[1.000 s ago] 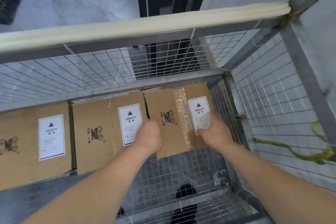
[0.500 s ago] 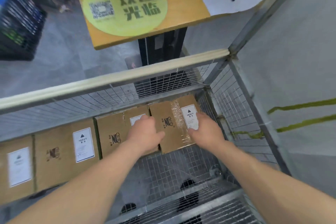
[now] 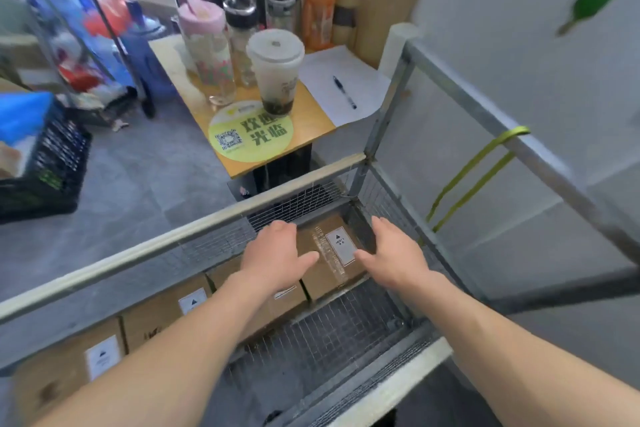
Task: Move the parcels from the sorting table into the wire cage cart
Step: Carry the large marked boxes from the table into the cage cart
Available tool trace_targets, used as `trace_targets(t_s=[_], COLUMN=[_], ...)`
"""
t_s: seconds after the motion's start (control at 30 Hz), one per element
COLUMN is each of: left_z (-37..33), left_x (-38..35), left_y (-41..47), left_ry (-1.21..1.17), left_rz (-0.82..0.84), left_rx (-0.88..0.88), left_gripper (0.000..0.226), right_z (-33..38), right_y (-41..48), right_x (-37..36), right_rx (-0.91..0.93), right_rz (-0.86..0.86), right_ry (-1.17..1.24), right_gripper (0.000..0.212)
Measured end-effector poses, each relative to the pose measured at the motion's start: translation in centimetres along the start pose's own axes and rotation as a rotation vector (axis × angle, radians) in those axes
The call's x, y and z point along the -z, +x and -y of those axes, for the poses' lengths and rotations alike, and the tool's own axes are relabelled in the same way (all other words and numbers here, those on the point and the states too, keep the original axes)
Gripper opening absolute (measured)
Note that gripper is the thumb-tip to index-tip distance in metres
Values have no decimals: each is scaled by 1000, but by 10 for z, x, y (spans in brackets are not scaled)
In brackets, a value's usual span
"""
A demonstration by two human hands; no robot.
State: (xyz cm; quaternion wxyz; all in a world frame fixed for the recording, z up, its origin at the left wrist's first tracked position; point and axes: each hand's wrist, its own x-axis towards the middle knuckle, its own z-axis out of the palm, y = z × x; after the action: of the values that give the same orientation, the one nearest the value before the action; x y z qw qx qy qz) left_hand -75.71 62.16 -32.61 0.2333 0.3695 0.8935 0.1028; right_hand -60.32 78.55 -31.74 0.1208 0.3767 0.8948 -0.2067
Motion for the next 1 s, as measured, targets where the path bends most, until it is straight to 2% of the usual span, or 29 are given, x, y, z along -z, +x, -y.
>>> trace_targets(t_s=[0.13,0.33,0.47,0.67,1.0], left_z=[-31,-89,-127,-185,-265], left_x=[40,78,93,108,113], left_y=[-24,-60,-92,-149,-237], left_ry=[7,46,71,109,131], left_rz=[-55,-133,-163,-249,-285], left_rx=[-69,-178,-239,-347,-541], left_gripper=[65,72,64,69,71], right_z=[4,-10,-27,-60,-102], right_y=[-41,-101,-145,-216,-333], right_x=[40,90,114,149,192], right_rx=[-22,-67,-86,-99,-210], right_rz=[-74,-186,-227,-296,-415], right_ry=[12,34,63,58,13], right_gripper=[78,66,61,67,44])
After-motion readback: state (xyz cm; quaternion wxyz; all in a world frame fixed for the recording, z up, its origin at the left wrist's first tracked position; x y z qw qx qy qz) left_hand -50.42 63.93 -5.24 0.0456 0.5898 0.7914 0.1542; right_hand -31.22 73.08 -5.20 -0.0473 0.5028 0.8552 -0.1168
